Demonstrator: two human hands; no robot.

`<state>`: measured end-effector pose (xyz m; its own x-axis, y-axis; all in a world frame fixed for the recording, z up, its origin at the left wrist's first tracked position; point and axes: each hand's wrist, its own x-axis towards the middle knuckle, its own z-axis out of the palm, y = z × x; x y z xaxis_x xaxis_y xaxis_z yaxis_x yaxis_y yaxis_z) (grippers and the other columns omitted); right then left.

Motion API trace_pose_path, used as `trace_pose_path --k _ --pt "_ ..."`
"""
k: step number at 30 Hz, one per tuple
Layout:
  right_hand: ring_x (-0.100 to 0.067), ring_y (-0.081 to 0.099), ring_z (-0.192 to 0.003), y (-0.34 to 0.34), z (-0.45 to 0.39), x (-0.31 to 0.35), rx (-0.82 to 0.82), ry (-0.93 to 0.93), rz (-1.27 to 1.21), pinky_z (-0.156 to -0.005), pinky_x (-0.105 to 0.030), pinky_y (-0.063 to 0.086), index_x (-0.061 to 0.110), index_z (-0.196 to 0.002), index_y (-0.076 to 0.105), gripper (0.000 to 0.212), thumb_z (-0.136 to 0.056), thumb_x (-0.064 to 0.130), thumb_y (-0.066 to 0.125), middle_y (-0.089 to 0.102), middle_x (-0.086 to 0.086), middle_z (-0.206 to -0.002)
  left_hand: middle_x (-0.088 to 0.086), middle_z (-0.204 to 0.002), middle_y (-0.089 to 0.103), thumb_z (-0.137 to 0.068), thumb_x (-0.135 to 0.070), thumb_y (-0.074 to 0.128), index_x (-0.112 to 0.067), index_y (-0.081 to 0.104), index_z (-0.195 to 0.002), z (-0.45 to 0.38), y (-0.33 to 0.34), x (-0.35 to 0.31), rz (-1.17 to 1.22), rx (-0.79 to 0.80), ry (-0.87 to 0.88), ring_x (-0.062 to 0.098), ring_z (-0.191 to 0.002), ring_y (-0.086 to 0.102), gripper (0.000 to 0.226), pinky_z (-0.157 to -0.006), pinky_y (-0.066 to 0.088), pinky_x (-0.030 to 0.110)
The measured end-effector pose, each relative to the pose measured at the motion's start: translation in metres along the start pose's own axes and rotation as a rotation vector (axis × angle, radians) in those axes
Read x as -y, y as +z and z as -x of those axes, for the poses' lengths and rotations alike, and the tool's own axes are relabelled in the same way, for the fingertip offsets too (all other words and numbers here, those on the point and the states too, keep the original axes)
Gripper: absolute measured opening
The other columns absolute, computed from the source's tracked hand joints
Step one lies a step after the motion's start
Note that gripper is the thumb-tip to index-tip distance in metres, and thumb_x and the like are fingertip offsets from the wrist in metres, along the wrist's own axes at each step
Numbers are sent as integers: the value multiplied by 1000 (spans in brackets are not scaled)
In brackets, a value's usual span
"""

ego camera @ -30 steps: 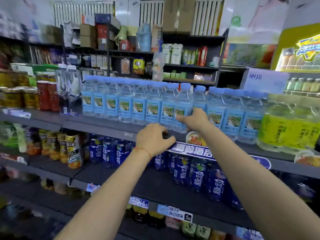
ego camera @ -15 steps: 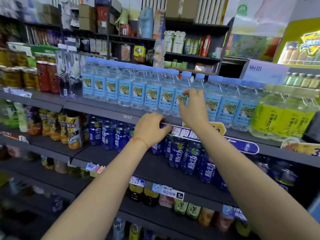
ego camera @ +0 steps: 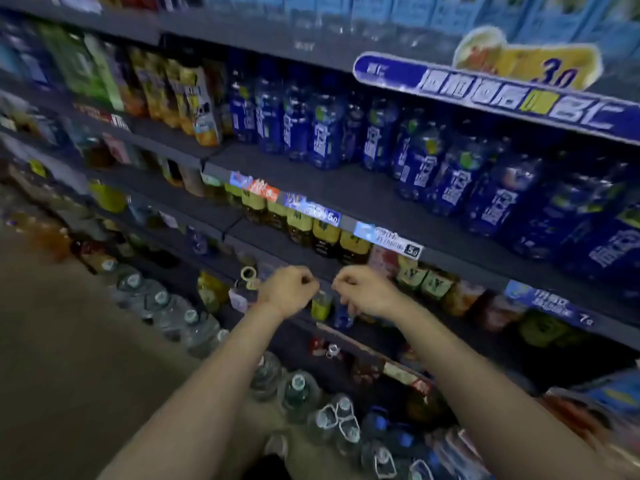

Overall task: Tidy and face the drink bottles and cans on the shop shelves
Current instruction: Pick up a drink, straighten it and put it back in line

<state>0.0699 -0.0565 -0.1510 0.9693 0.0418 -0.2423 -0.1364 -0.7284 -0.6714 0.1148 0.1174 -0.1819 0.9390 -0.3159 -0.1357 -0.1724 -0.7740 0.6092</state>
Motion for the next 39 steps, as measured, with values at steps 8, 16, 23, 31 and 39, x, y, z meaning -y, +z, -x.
trace_pose_path --k 8,16,23,31,39 --pt "-27 64 -95 125 -50 -101 186 251 131 -77 -34 44 8 -95 68 17 -97 18 54 68 -20 -99 6 -99 74 -86 -31 55 -18 73 -85 -21 107 113 142 207 -224 26 -97 66 22 -86 50 35" --pt "-30 40 -138 190 -186 -118 188 277 90 -107 -35 38 13 -153 30 64 -95 19 56 36 -12 -155 12 -91 71 -75 -38 45 -19 66 -79 -112 130 197 348 244 -372 33 -91 66 29 -85 52 43" --pt "-41 34 -141 247 -285 -141 -6 353 207 -114 -49 31 -4 -149 32 69 -98 38 53 33 -27 -154 28 -98 66 -85 -26 39 -3 62 -78 -187 136 248 371 340 -460 39 -96 62 34 -92 48 45" --pt "-35 53 -128 246 -308 -130 -52 284 229 -104 -32 41 -2 -137 52 51 -103 36 47 55 -20 -139 13 -104 71 -91 -19 48 -13 68 -96 -181 142 268 285 331 -459 31 -97 64 22 -85 50 34" --pt "-35 62 -86 230 -197 -111 -255 311 -71 -66 -31 36 -3 -104 59 34 -98 30 58 67 -21 -94 11 -136 51 -80 -30 73 -25 39 -143 -120 119 229 328 327 -372 31 -123 51 72 -99 45 36"
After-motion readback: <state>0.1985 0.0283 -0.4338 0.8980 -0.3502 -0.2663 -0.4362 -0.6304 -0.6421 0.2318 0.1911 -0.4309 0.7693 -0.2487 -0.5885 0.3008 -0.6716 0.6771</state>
